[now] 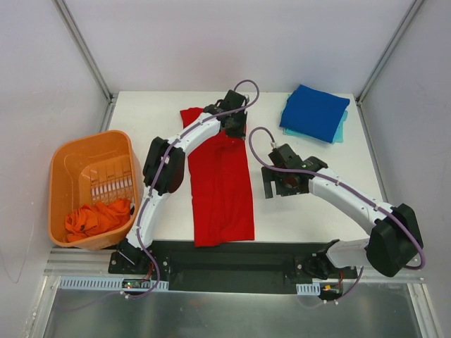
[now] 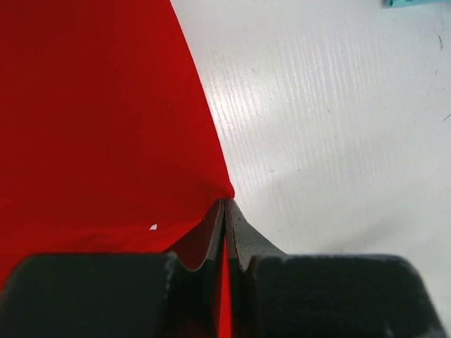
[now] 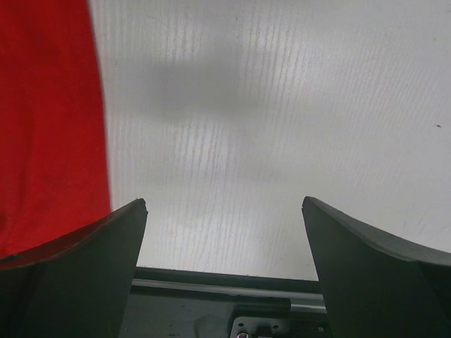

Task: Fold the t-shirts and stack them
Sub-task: Fold the tshirt

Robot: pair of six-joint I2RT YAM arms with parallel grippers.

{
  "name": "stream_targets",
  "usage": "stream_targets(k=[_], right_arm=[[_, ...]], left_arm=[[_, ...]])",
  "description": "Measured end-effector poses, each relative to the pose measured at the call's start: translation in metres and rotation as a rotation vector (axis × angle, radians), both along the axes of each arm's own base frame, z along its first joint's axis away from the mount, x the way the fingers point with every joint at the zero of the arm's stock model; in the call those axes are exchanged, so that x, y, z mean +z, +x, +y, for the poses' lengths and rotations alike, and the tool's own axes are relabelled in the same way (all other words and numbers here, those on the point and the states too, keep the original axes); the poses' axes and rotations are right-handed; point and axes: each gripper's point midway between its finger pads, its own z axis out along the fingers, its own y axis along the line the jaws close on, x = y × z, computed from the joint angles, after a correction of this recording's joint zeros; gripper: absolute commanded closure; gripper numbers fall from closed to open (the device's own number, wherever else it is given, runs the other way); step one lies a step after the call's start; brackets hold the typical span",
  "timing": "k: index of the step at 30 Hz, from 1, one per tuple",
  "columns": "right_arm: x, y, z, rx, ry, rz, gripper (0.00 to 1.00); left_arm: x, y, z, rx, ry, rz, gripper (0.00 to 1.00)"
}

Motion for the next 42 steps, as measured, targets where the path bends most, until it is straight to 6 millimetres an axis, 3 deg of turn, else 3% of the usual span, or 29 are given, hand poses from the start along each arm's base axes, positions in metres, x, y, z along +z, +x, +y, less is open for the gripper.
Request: stream_targets(k=[4, 5, 6, 8, 9, 15, 19, 22, 24, 27, 28, 32, 36, 38, 42], right_arm=[[0.0, 0.0, 0.0, 0.0, 0.0, 0.0, 0.03], [0.0, 0.0, 0.0, 0.0, 0.0, 0.0, 0.03], [0.0, 0.0, 0.0, 0.0, 0.0, 0.0, 0.03], [0.0, 0.0, 0.0, 0.0, 0.0, 0.0, 0.03], [0.0, 0.0, 0.0, -0.001, 0.0, 0.0, 0.03], [0.005, 0.0, 0.009, 0.028, 0.049, -0.008, 0.03], [0.024, -0.004, 0.033, 0.14, 0.119, -0.084, 0.03], [0.038, -0.022, 0.069, 0.311, 0.127, -0.135, 0.03], [0.047, -0.037, 0.103, 0.448, 0.128, -0.165, 0.03], [0.05, -0.057, 0.145, 0.613, 0.135, -0.196, 0.01], [0.048, -0.064, 0.154, 0.664, 0.129, -0.202, 0.04], [0.032, -0.109, 0.198, 0.941, 0.115, -0.172, 0.41], [0.012, -0.135, 0.236, 1.129, 0.082, -0.12, 0.52], [0.002, -0.135, 0.251, 1.172, 0.063, -0.105, 0.55], [-0.016, -0.134, 0.258, 1.2, 0.023, -0.067, 0.57]], left_arm=[[0.001, -0.003, -0.003, -0.016, -0.017, 0.01, 1.0], [0.001, -0.004, -0.004, -0.019, -0.02, 0.013, 0.94], [0.0, -0.005, -0.004, -0.023, -0.022, 0.018, 0.69], [-0.002, -0.007, -0.005, -0.033, -0.026, 0.026, 0.4], [-0.004, -0.008, -0.005, -0.032, -0.029, 0.034, 0.01], [-0.004, -0.024, -0.002, -0.045, -0.037, 0.072, 0.01], [0.03, -0.042, 0.007, -0.044, -0.065, 0.059, 0.01], [0.078, -0.062, 0.023, -0.026, -0.101, 0.003, 0.01], [0.109, -0.081, 0.043, 0.01, -0.131, -0.043, 0.01], [0.128, -0.121, 0.084, 0.105, -0.153, -0.067, 0.01], [0.127, -0.136, 0.1, 0.146, -0.146, -0.06, 0.01], [0.094, -0.18, 0.147, 0.278, -0.114, -0.003, 0.01], [0.04, -0.219, 0.177, 0.368, -0.022, 0.116, 0.01], [0.033, -0.225, 0.186, 0.4, -0.007, 0.132, 0.01], [0.038, -0.22, 0.199, 0.465, -0.034, 0.114, 0.01]])
